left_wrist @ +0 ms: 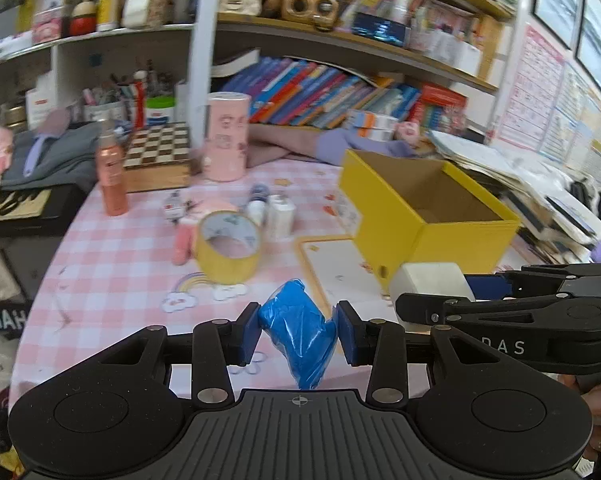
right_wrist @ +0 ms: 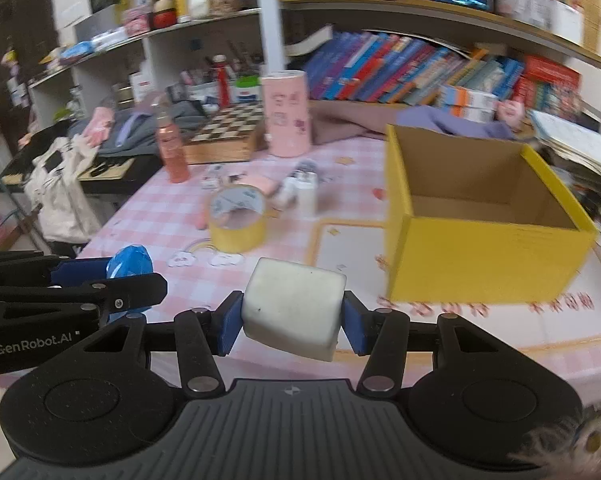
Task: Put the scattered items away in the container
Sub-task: 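Carry the blue packet and soap bar with both tools over the yellow box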
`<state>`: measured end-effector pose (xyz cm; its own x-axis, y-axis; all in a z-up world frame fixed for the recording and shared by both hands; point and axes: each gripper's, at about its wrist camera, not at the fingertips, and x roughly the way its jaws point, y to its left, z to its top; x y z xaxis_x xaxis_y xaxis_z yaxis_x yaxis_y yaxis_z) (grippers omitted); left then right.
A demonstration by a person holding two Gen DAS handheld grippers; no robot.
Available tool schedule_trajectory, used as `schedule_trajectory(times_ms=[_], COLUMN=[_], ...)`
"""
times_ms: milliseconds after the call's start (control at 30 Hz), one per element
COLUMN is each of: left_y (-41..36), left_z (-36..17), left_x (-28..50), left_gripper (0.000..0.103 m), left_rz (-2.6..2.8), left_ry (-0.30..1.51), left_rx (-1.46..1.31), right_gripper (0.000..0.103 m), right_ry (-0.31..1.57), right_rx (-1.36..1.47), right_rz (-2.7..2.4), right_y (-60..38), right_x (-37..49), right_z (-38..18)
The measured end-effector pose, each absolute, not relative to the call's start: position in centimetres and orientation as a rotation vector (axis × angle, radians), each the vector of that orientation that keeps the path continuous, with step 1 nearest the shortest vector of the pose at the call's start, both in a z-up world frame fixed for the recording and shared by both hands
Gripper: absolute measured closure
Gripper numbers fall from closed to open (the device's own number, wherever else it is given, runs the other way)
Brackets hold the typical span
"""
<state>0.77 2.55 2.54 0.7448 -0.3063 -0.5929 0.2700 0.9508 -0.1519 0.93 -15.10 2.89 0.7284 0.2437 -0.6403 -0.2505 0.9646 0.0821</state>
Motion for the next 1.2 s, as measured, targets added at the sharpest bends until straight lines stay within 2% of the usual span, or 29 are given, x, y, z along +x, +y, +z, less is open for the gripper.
schedule_trajectory(times_ms=[400,833,1200], left_y=[-4.0,-9.6,-12.3], left_z=[3.1,3.1,5.4], left_x=[1.0,3.2,6.2], left_gripper=[0.064,0.064,0.064], left_rz=[-0.52,-0.619,-0.636], left_ry=[0.641,0.646,0.548], left_rx=[0.046,0.103,0.14], right_gripper=[0.054,0.054,0.054], right_ry=[0.693,0.702,0.585], right_rx=[0.08,0.116,0.095], right_rz=[0.09,-0.012,-0.012], right_y=[-21.3,-26.9,-29.7], right_x=[-2.2,-1.6,1.5], right_z=[3.2,3.0,5.7])
